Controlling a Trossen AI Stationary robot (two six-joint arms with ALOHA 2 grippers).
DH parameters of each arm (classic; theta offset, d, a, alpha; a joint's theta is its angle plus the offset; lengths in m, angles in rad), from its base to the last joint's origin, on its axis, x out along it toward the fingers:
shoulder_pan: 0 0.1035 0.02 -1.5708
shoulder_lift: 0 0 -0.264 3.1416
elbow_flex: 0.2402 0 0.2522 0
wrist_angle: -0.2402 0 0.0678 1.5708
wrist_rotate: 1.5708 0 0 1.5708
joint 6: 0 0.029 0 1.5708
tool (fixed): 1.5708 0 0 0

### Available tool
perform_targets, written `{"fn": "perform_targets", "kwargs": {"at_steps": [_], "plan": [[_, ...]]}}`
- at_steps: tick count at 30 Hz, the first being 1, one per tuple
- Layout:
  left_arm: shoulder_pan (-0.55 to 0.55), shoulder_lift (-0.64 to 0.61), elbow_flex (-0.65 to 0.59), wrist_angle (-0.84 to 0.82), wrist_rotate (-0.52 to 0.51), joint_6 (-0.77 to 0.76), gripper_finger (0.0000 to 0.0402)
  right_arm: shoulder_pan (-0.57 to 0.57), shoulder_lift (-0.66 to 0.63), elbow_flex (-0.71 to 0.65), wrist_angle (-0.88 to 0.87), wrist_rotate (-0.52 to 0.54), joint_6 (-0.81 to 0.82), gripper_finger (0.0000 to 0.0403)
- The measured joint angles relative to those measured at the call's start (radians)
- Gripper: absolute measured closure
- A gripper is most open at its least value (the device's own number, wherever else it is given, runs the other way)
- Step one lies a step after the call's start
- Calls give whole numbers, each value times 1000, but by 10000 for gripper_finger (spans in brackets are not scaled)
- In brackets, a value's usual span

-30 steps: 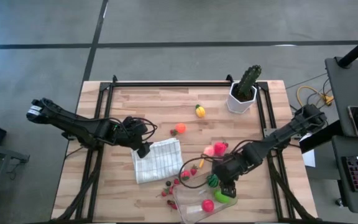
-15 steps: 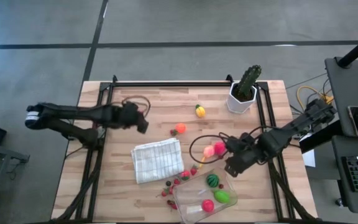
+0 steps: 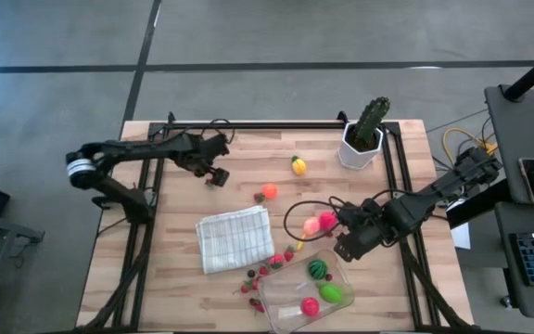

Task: Pick and placing Produce into tupperware
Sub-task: Put the strawberry into the transparent bin

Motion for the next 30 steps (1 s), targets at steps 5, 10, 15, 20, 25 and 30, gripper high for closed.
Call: {"fn": "perform_targets", "kwargs": {"at_steps": [5,10,15,20,25,30], "plan": [[3,100,0,-21,9,36,61,13,0,0,0,0,23,161],[3,160,2,-8,15,90,61,16,0,-7,-1,1,25,161],[3,189,3,26,40,102,82,16,0,-23,-1,5,26,161],[3,198,3,37,48,102,123,16,0,-43,-1,4,36,161],[5,199,3,57,47,102,157,16,-1,-55,1,1,44,161],[15,199,3,78,47,102,187,16,-1,-55,2,0,44,161]]}}
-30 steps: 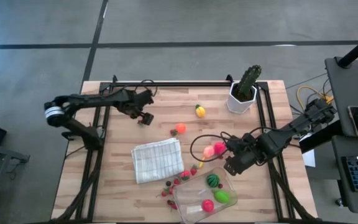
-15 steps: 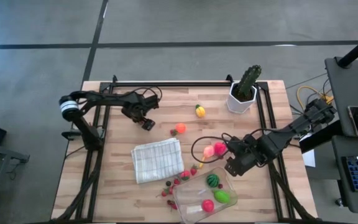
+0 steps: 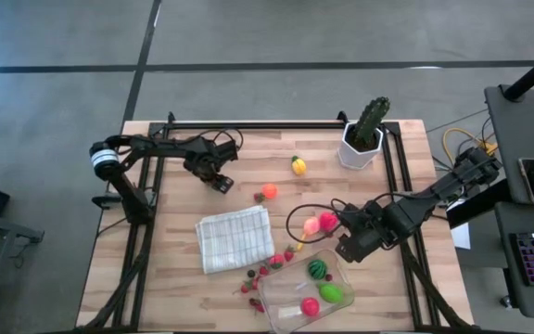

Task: Pick and placing Produce into tupperware
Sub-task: Put the strawberry into the transparent bin

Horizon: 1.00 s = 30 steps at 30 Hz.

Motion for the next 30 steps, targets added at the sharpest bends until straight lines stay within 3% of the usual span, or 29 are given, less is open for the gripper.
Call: {"fn": "perform_targets", "kwargs": {"at_steps": [14,19,25,30], "plan": [[6,-1,-1,3,-1,0,275,0,0,0,1,-2,0,161],[6,-1,1,-4,9,9,274,0,0,0,1,-1,8,161],[-6,-18,19,-4,93,27,272,0,0,0,1,1,27,161],[-61,-94,66,17,106,30,272,0,-7,0,-1,22,53,161]]}}
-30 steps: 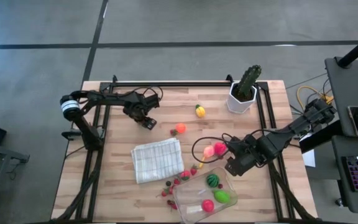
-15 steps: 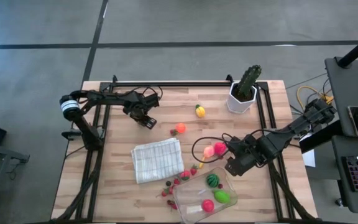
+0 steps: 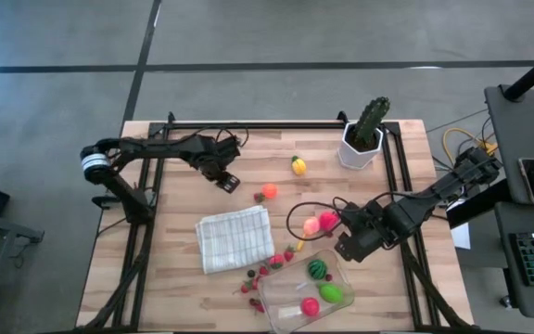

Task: Pick and placing Produce into tupperware
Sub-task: Put the strawberry into the transparent bin

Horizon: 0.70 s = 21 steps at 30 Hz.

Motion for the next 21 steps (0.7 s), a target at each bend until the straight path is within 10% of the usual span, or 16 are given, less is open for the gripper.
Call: {"fn": "perform_targets", "kwargs": {"at_steps": [12,21], "plan": [[-308,-261,71,265,112,-60,272,7,-93,0,-99,161,188,161],[-618,-195,68,582,183,-240,272,87,-172,0,-104,179,209,161]]}}
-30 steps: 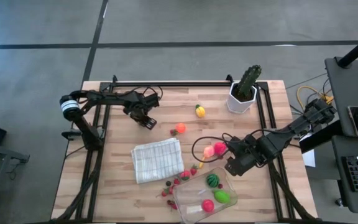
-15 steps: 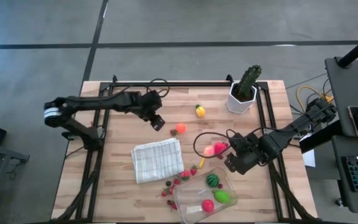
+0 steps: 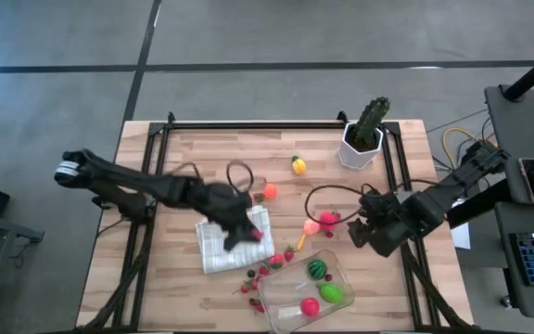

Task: Pick and placing Produce into tupperware
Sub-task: Put the strawberry into the transparent bin

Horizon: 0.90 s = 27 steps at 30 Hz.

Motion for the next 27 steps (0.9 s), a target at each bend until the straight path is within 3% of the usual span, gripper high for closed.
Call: {"fn": "perform_targets", "kwargs": {"at_steps": [2,7,14,22,27], "plan": [[-49,53,7,100,1,-3,272,28,-3,0,1,0,0,161],[-124,205,81,108,9,-85,272,96,4,0,0,0,-6,161],[-166,380,220,117,150,-166,272,157,15,0,1,0,0,161],[-172,455,294,198,195,-255,269,203,16,0,3,11,29,161],[-179,460,283,245,194,-314,234,222,16,-3,3,61,53,161]]}}
